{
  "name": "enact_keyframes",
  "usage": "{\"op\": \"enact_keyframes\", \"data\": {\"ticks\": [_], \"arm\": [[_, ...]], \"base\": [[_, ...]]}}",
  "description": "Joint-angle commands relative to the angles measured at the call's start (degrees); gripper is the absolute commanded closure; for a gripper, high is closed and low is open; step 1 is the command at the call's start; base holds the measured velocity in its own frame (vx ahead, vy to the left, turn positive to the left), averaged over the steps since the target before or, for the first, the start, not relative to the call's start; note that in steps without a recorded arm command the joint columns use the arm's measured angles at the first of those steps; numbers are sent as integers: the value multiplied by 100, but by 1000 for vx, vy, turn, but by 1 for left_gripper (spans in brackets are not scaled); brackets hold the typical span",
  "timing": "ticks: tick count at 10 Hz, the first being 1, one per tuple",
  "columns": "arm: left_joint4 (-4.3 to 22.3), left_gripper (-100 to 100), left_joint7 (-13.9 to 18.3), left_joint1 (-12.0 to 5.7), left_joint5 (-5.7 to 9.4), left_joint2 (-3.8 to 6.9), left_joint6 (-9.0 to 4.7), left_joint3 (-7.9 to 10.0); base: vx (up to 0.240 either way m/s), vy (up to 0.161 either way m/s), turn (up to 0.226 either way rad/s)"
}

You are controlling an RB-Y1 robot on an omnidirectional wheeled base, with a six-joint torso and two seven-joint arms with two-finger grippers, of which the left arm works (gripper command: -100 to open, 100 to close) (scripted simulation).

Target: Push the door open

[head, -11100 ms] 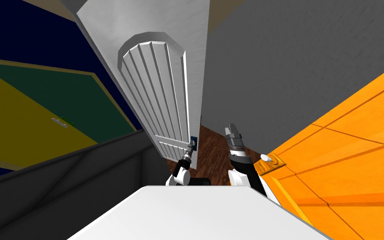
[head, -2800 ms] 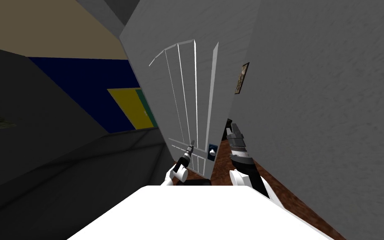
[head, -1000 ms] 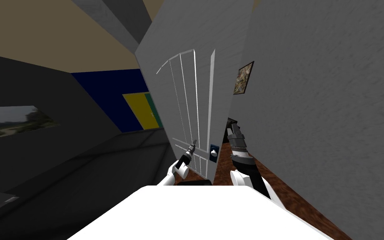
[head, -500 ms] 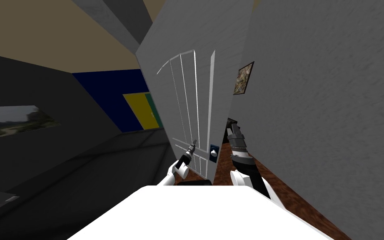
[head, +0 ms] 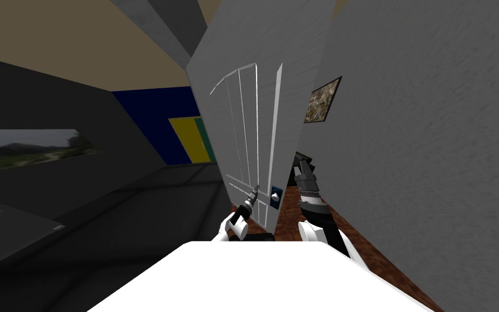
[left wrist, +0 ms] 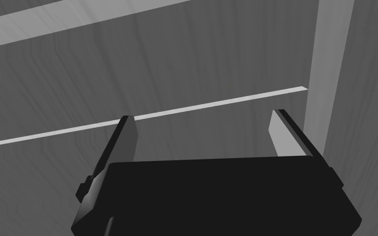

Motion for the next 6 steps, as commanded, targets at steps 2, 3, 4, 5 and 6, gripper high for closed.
{"op": "enact_keyframes", "data": {"ticks": [2,3,4,5,6], "arm": [[-84,-100,-82,90,-5,-70,75,-160],[-136,-100,-120,138,-9,-98,110,-225],[-187,-100,-158,188,-12,-128,146,-291],[-240,-100,-198,238,-16,-161,183,-358],[-293,-100,-237,288,-19,-195,220,-425]], "base": [[-87,-23,138],[-93,-33,127],[-94,-33,107],[-98,-23,134],[-96,-28,142]]}}
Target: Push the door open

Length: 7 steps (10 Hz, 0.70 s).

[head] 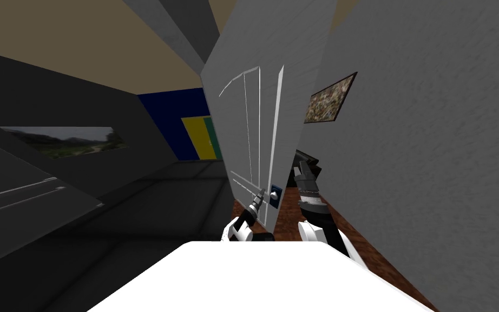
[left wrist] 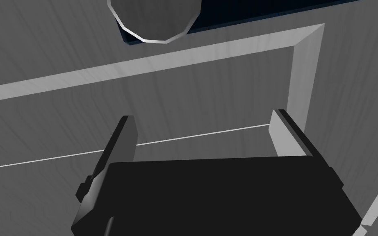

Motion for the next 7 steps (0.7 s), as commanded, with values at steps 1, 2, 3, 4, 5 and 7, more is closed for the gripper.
{"op": "enact_keyframes", "data": {"ticks": [1,2,3,4,5,7], "arm": [[-39,-100,-48,53,-2,-60,36,-114],[-91,-100,-87,102,-5,-98,72,-180],[-142,-100,-125,151,-9,-138,107,-245],[-192,-100,-162,198,-12,-179,142,-308],[-240,-100,-198,244,-15,-222,175,-370],[-369,-100,-293,366,-23,-349,264,-533]], "base": [[-104,-28,168],[-106,-34,112],[-105,-27,138],[-100,-21,134],[-97,-25,141],[-124,-27,158]]}}
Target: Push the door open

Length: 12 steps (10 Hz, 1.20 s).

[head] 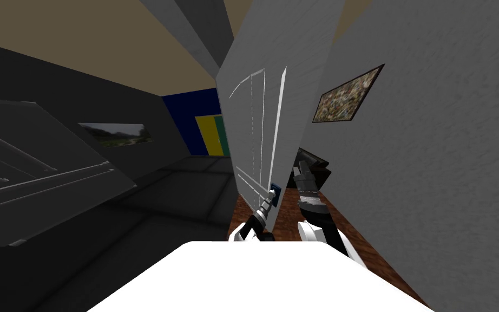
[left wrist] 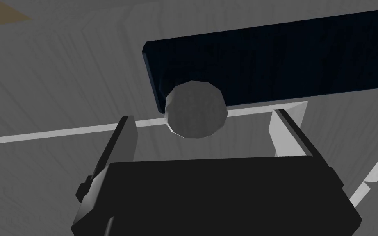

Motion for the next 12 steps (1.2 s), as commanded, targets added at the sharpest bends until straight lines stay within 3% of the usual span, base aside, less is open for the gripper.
{"op": "enact_keyframes", "data": {"ticks": [1,2,3,4,5,7,8,9,12], "arm": [[-108,-100,-79,110,-8,-98,60,-139],[-160,-100,-118,160,-12,-165,97,-206],[-203,-100,-113,173,-15,-105,109,-160],[-209,-100,-137,141,-34,63,142,-153],[-208,-100,-165,86,-62,103,181,-128],[-207,-100,-195,25,-94,-121,226,-100],[-253,-100,-190,51,-83,-49,246,-95],[-253,100,-190,51,-83,-49,246,-95],[-253,100,-190,51,-83,-49,246,-95]], "base": [[-120,-13,145],[-115,-15,141],[-68,-22,-23],[9,-26,-77],[118,-42,-44],[105,-75,-4],[14,-66,-50],[-21,-17,-38],[-12,11,-2]]}}
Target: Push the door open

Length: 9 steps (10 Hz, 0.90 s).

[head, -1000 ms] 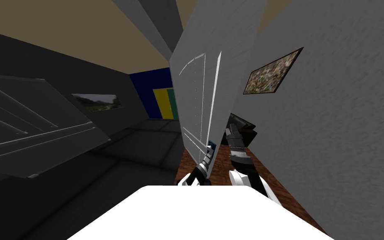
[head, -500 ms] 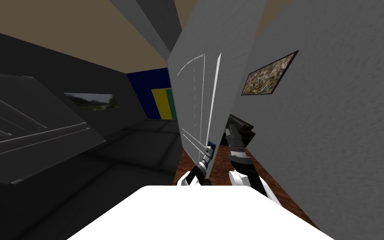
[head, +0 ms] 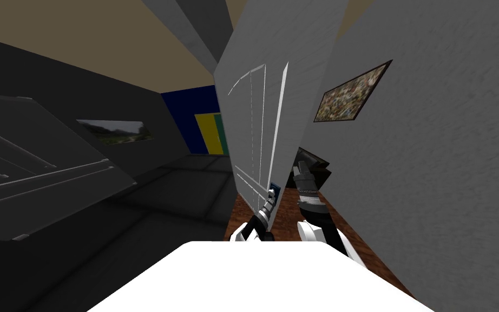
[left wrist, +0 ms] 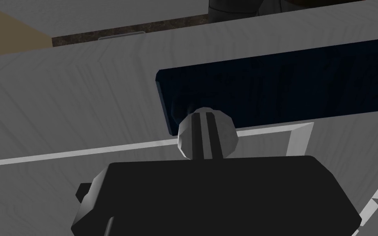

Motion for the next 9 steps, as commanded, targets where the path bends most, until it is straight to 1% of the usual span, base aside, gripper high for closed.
{"op": "enact_keyframes", "data": {"ticks": [1,2,3,4,5,7,9], "arm": [[0,100,0,0,0,0,0,0],[0,100,0,0,0,0,0,0],[152,-100,136,-151,-15,170,-38,65],[187,-100,168,-186,-18,203,-47,80],[275,-100,246,-274,-26,267,-69,118],[424,-100,380,-423,-41,352,-106,181],[564,-100,506,-562,-54,405,-142,241]], "base": [[-7,9,1],[-5,5,1],[32,89,-93],[44,128,-100],[36,137,-54],[26,135,-50],[28,116,-52]]}}
